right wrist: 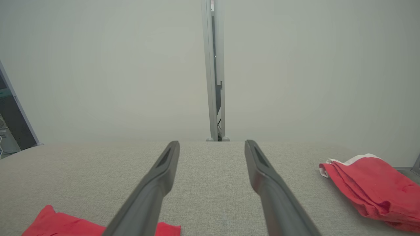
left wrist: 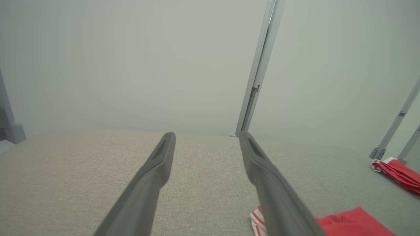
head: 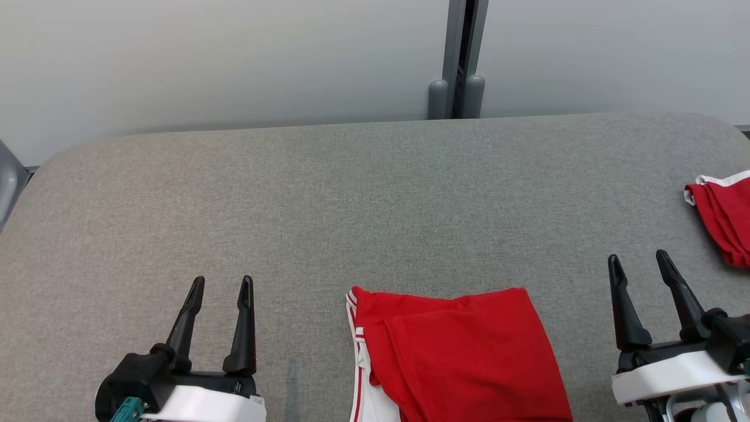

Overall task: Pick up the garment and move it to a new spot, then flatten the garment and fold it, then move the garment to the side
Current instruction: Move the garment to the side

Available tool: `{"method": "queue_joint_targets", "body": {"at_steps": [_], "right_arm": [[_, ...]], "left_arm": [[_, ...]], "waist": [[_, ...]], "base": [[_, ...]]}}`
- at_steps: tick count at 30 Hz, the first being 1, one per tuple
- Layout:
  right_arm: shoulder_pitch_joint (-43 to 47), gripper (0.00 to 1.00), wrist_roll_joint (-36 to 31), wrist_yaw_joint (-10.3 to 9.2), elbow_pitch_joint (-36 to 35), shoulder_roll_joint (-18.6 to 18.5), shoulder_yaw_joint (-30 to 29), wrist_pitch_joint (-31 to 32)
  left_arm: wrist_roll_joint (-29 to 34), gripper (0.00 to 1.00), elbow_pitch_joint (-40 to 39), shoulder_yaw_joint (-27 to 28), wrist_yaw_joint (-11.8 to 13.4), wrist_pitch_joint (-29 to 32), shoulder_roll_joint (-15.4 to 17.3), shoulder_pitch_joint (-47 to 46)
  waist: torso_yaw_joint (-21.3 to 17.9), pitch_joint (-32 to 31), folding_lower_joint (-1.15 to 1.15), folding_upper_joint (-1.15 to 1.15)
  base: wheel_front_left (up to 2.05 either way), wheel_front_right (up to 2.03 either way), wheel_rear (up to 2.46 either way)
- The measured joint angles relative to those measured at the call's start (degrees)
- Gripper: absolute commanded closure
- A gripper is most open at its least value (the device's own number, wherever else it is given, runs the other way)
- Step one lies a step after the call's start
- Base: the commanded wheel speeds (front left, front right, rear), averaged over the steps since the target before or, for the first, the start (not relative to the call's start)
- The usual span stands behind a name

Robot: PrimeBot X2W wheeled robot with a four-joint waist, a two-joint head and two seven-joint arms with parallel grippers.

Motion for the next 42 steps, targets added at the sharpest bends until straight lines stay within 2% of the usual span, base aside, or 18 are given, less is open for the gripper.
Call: {"method": "queue_joint_targets", "body": {"at_steps": [38, 42], "right_arm": [[-0.03, 0.0, 0.26, 0.0, 1.02, 0.12, 0.08, 0.0], [0.16, 0.0, 1.71, 0.0, 2.96, 0.07, 2.02, -0.01]], "left_arm": [[0.0, 0.0, 0.33, 0.08, -0.08, 0.0, 0.0, -0.08], [0.0, 0.0, 0.3, -0.03, -0.08, 0.0, 0.0, -0.13]], "waist": [[-0.02, 0.51, 0.0, 0.0], [0.06, 0.76, 0.0, 0.0]], "base": [[0.0, 0.0, 0.0], [0.0, 0.0, 0.0]]}}
